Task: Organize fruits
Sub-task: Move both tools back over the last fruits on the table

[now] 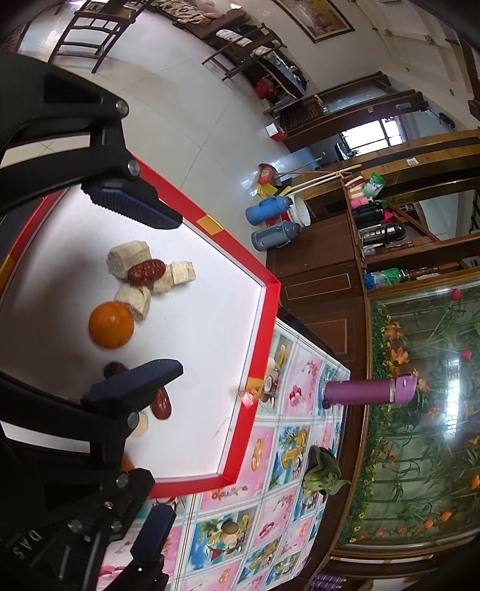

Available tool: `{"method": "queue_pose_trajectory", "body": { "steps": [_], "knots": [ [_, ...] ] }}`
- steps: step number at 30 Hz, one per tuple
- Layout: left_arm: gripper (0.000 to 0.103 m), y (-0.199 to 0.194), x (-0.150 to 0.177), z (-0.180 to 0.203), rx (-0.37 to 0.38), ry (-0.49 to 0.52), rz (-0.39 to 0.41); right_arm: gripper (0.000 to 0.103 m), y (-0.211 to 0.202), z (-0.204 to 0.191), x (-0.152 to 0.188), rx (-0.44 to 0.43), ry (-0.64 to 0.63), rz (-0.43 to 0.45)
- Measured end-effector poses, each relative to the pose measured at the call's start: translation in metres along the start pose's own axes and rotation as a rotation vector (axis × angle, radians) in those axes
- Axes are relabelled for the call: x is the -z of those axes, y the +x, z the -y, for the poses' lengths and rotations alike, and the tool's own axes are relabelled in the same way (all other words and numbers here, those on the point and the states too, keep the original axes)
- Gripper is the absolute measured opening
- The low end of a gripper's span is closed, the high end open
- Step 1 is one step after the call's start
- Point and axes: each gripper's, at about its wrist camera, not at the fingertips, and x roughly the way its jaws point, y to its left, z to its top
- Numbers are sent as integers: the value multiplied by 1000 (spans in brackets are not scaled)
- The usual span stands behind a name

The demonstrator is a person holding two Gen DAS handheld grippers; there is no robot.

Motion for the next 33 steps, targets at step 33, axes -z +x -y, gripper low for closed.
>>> {"method": "queue_pose_trajectory", "body": {
  "steps": [33],
  "knots": [
    [74, 2, -48, 130, 247, 228, -57, 41, 21, 215, -14, 169, 295, -34]
  ]
}}
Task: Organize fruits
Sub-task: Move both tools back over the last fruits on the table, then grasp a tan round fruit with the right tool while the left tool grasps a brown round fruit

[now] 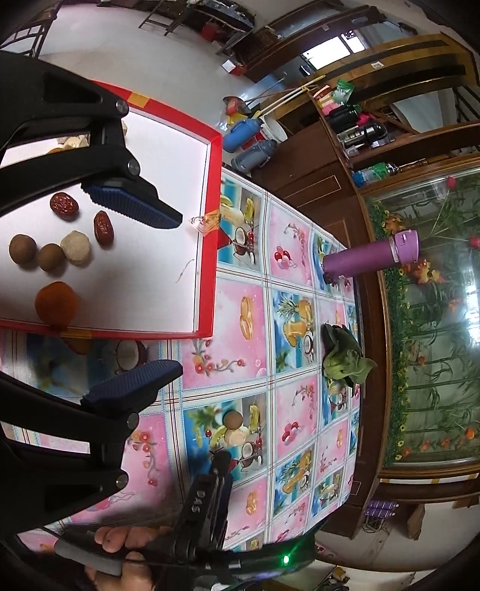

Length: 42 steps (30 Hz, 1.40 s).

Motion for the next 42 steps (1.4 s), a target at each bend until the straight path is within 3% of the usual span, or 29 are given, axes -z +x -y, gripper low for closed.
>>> {"method": "queue_pose_trajectory", "body": {
  "steps": [5, 13, 15, 20, 27, 31, 35, 39, 42],
  "knots": [
    [74, 12, 1, 0, 12, -11, -39, 41, 10, -15, -5, 24, -67, 9],
    [74, 13, -7, 10, 13, 7, -38, 40, 30, -36, -17, 147, -188, 2],
    [74, 14, -10, 13, 17, 12, -40, 24, 30, -35, -17, 177, -213, 2],
    [74, 22, -26, 32, 50, 48, -42, 24, 15, -7, -15, 168, -153, -26],
    [74, 72, -54, 72, 141, 101, -95, 24, -13, 37, -1, 127, -31, -48],
    [74, 91, -62, 94, 182, 113, -73, 24, -21, 45, 4, 93, 6, -51],
    [74, 110, -62, 105, 198, 100, -114, 24, -20, 42, 4, 100, 4, -58],
    [64, 121, -60, 111, 213, 101, -139, 24, -20, 43, 4, 104, -3, -59],
    [50, 129, -62, 115, 235, 86, -160, 24, -20, 42, 4, 108, -11, -57]
  ]
}}
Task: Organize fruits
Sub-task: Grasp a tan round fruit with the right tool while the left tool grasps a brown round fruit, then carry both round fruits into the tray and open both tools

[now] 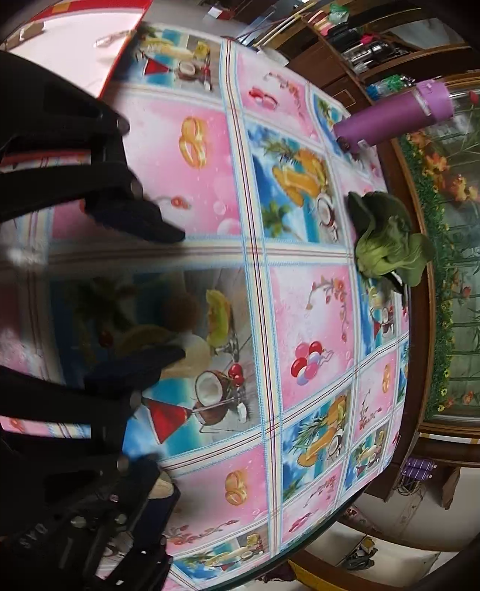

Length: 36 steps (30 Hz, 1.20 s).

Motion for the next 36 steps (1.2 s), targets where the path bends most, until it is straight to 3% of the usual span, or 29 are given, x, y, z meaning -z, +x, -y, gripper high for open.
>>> {"method": "queue_pose_trajectory", "body": {
  "steps": [6, 13, 19, 26, 36],
  "knots": [
    [24, 3, -2, 4, 45, -13, -3, 24, 1, -1, 0, 4, -6, 4],
    [24, -9, 3, -1, 26, -62, 17, 24, 0, -1, 1, 5, 6, 19],
    [24, -75, 20, -15, -98, -67, 161, 24, -9, -18, 7, -60, -3, 77],
    [24, -147, 62, -55, -257, -92, 290, 23, -34, -75, 19, -195, -56, 140],
    [24, -194, 126, -129, -371, -206, 328, 24, -67, -196, 34, -270, -267, 201]
  ]
}}
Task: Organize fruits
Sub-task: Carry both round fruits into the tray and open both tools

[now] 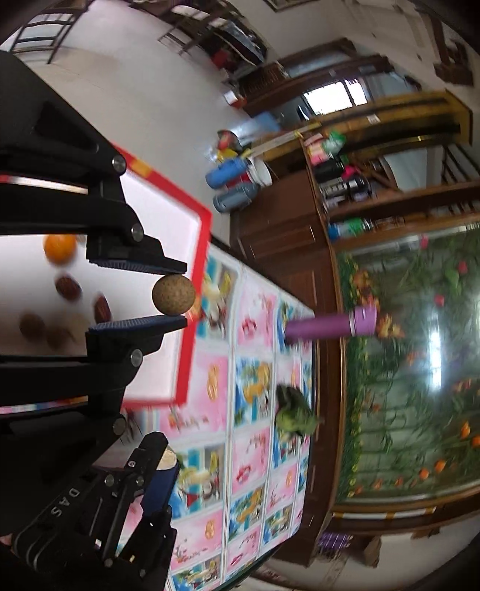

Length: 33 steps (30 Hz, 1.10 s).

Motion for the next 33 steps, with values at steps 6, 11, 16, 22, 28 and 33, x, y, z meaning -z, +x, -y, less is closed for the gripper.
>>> {"method": "queue_pose_trajectory", "body": {
  "steps": [6, 11, 16, 22, 28, 33],
  "knots": [
    [24, 2, 19, -35, -50, -43, -16, 24, 7, -50, 2, -37, -68, -6],
    [24, 2, 31, -56, -81, -68, -23, 24, 14, -71, 7, -50, -107, -21],
    [24, 6, 39, -66, -96, -79, -40, 24, 21, -82, 12, -49, -122, -41],
    [24, 15, 42, -68, -103, -80, -56, 24, 29, -83, 16, -37, -119, -58],
    [24, 24, 44, -67, -110, -72, -72, 24, 41, -79, 17, -28, -98, -82],
    [24, 36, 47, -64, -117, -63, -98, 24, 55, -75, 18, -22, -82, -105]
  ]
}}
